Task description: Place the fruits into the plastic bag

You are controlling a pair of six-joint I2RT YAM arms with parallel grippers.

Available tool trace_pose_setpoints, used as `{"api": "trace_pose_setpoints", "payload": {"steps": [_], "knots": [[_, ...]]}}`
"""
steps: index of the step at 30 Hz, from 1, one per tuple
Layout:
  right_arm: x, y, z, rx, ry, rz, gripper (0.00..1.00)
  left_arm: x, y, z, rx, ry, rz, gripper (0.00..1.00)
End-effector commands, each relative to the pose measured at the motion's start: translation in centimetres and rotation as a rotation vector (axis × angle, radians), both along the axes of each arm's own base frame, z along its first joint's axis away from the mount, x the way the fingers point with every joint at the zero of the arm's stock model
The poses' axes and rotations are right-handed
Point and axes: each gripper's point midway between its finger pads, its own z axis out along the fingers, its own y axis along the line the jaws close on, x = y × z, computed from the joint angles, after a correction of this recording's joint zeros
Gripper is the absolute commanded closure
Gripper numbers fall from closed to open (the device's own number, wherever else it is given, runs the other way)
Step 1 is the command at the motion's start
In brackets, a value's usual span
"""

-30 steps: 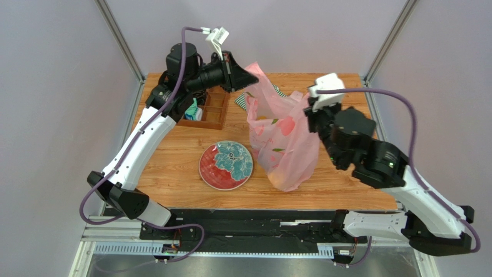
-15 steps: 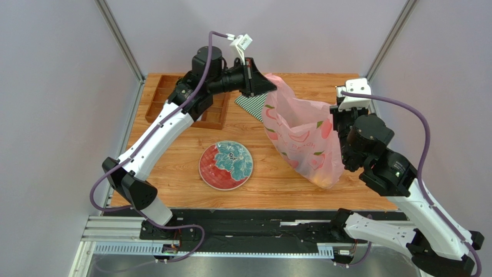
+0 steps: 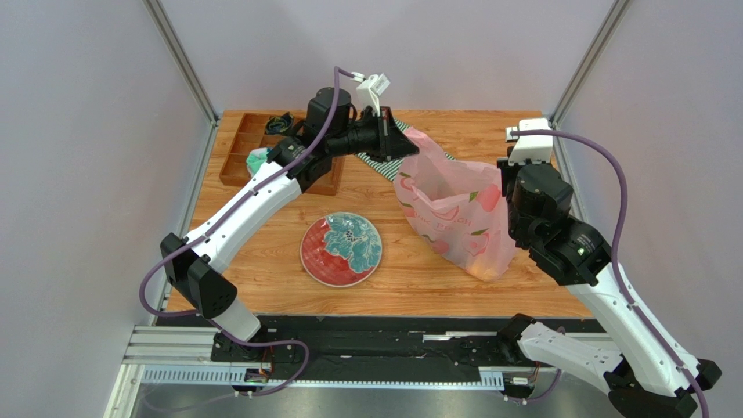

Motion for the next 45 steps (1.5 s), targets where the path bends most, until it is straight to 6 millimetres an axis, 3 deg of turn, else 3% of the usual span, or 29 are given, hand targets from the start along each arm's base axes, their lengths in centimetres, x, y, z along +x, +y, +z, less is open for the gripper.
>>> {"api": "trace_pose_setpoints", "payload": {"steps": [1,3,5,6,7,9,10,12,17,19,23,27,28,30,31,34,36,37,39,40,42,45], "knots": [[0.4,0.0,0.3,0.061,-0.026,-0.008,0.97,-0.1,1.2,1.4,-0.002,-0.069,0.057,1.00],[0.4,0.1,0.2,0.068,-0.021,-0.002,0.90,0.1,1.2,0.7,0.021,-0.060,0.062,1.00],[0.3,0.4,0.3,0.082,-0.022,0.022,0.80,0.2,1.2,0.3,0.034,-0.064,0.059,0.81],[0.2,0.4,0.3,0.081,-0.016,0.027,0.70,0.2,1.2,0.1,0.042,-0.061,0.056,0.71],[0.1,0.5,0.3,0.085,-0.015,0.034,0.64,0.2,1.2,0.1,0.045,-0.067,0.056,0.51],[-0.1,0.8,0.5,0.095,-0.012,0.058,0.53,0.3,1.5,0.4,0.044,-0.080,0.063,0.37],[-0.1,0.9,0.5,0.099,-0.010,0.068,0.48,0.2,1.6,0.6,0.046,-0.092,0.064,0.21],[-0.4,1.5,0.5,0.107,-0.003,0.116,0.36,0.2,1.9,1.1,0.045,-0.118,0.074,0.08],[-1.4,5.2,0.6,0.143,0.017,0.361,0.15,-1.5,2.5,3.1,0.012,-0.198,0.023,0.06],[-2.2,7.2,0.8,0.160,0.035,0.487,0.13,-1.7,2.9,3.1,0.017,-0.227,0.016,0.05],[-3.3,9.0,1.4,0.209,0.036,0.604,0.10,-2.3,4.9,4.5,-0.009,-0.277,0.039,0.05],[-4.5,10.1,4.3,0.297,-0.046,0.690,0.07,-0.5,8.1,3.6,0.013,-0.255,0.129,0.04],[-4.9,10.2,5.8,0.334,-0.080,0.704,0.06,-0.1,8.7,3.3,0.025,-0.243,0.146,0.04],[-4.1,10.0,6.7,0.364,-0.088,0.660,0.03,1.1,10.6,2.6,0.037,-0.219,0.201,0.04],[-4.0,9.4,7.8,0.378,-0.108,0.633,0.02,1.5,11.2,2.5,0.036,-0.217,0.217,0.04],[-1.5,8.4,7.9,0.362,-0.067,0.520,0.01,2.9,13.5,1.7,0.050,-0.202,0.282,0.04],[0.4,8.8,6.8,0.382,-0.007,0.507,0.01,3.8,15.2,1.2,0.060,-0.196,0.322,0.04],[1.7,7.0,6.3,0.398,0.006,0.448,0.01,4.1,15.8,0.9,0.063,-0.191,0.336,0.04],[3.0,7.2,5.1,0.494,0.066,0.486,0.01,4.9,17.6,0.2,0.071,-0.174,0.369,0.04],[4.1,4.5,4.8,0.532,0.056,0.410,0.01,4.7,18.2,0.2,0.070,-0.173,0.371,0.04],[4.9,1.7,3.6,0.612,0.061,0.343,0.01,5.2,20.4,-0.7,0.089,-0.153,0.416,0.04],[4.1,-1.8,2.8,0.641,0.028,0.254,0.01,4.6,23.2,-0.9,0.108,-0.154,0.463,0.04]]}}
